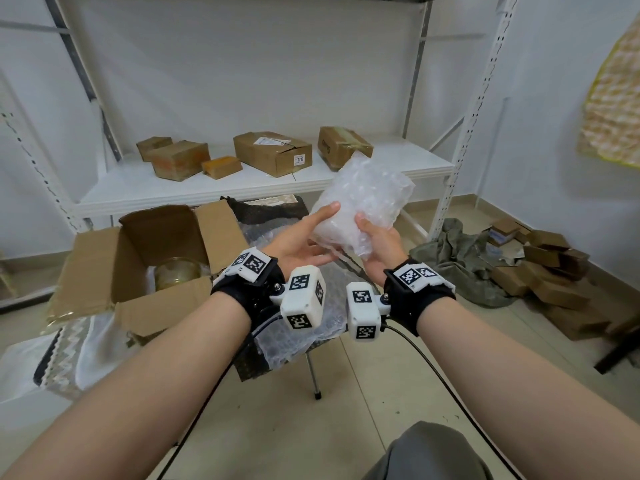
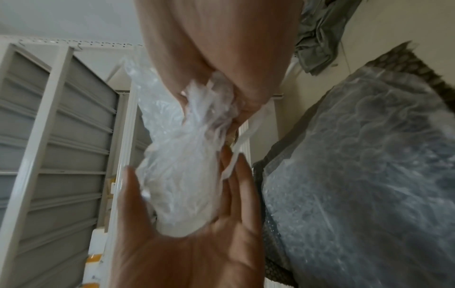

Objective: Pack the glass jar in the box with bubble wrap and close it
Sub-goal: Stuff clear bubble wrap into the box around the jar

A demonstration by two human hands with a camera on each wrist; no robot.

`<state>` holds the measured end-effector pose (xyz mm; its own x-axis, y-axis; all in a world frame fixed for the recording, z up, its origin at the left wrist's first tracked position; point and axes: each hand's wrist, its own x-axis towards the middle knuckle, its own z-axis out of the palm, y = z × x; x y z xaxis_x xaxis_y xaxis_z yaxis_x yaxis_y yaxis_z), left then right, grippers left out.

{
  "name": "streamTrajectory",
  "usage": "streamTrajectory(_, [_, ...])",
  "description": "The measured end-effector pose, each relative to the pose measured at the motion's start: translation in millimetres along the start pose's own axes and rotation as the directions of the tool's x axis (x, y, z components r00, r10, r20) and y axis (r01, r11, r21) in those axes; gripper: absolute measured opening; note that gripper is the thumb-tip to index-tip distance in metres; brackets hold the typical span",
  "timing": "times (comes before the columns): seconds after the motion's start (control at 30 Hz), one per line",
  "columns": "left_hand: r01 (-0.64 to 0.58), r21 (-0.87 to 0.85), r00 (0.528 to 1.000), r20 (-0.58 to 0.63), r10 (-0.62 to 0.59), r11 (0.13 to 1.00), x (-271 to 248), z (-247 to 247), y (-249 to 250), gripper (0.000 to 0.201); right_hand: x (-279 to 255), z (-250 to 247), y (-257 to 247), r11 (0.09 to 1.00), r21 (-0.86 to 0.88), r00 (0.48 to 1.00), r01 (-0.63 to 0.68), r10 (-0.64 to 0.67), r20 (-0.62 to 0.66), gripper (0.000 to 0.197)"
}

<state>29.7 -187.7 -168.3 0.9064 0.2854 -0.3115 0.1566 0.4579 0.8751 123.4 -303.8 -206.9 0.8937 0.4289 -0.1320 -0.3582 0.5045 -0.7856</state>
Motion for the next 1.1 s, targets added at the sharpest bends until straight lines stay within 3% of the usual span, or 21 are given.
streamTrajectory(0.1, [0.059,0.005,0.998,0.019,-0.059,0.998,0,4,2,0.043,2,2,4,1.000,0.004,1.000,0.011,-0.010,-0.015,0.044])
streamTrajectory(0.17, [0.051,0.023,0.999,-0.015,-0.050,0.998,1,7,5,0.030,2,3,4,0.999,0.031,1.000,0.013,-0.013,-0.001,0.044])
streamTrajectory(0.33, [-0.041,0.074,0.995,-0.090,0.048,0.996,1,3,19,0.027,-3,4,-4,0.999,0.041,0.998,0.020,-0.023,0.059,0.046])
streamTrajectory(0.43, [-0.066,0.174,0.992,-0.098,0.084,0.983,-7,-8,43,0.023,-6,12,-8,0.994,0.094,0.996,0.050,-0.057,0.068,0.062])
streamTrajectory(0.53, [-0.086,0.307,0.986,-0.108,0.124,0.948,-24,-24,68,0.018,-6,29,-11,0.986,0.154,0.988,0.071,-0.091,0.127,0.061])
streamTrajectory(0.63, [-0.107,0.394,0.982,-0.104,0.160,0.913,-39,-43,89,0.021,-7,56,-11,0.981,0.185,0.973,0.050,-0.090,0.214,0.074])
streamTrajectory(0.7, [-0.116,0.434,0.975,-0.124,0.187,0.894,-46,-60,101,0.023,-7,72,-7,0.984,0.179,0.962,0.015,-0.063,0.267,0.068])
streamTrajectory(0.8, [-0.082,0.488,0.974,-0.144,0.173,0.869,-58,-90,113,0.025,-7,90,-1,0.992,0.126,0.942,-0.023,-0.021,0.336,0.057])
streamTrajectory(0.93, [-0.060,0.469,0.972,-0.172,0.157,0.881,-71,-132,119,0.031,-9,114,14,0.999,0.021,0.929,-0.043,0.032,0.369,0.062])
streamTrajectory(1.03, [-0.043,0.502,0.960,-0.220,0.176,0.864,-78,-159,115,0.024,-14,129,26,0.994,-0.111,0.922,-0.022,0.063,0.381,0.078])
streamTrajectory(1.1, [-0.022,0.514,0.947,-0.263,0.182,0.858,-81,-177,109,0.017,-15,138,35,0.974,-0.226,0.910,0.003,0.091,0.404,0.062])
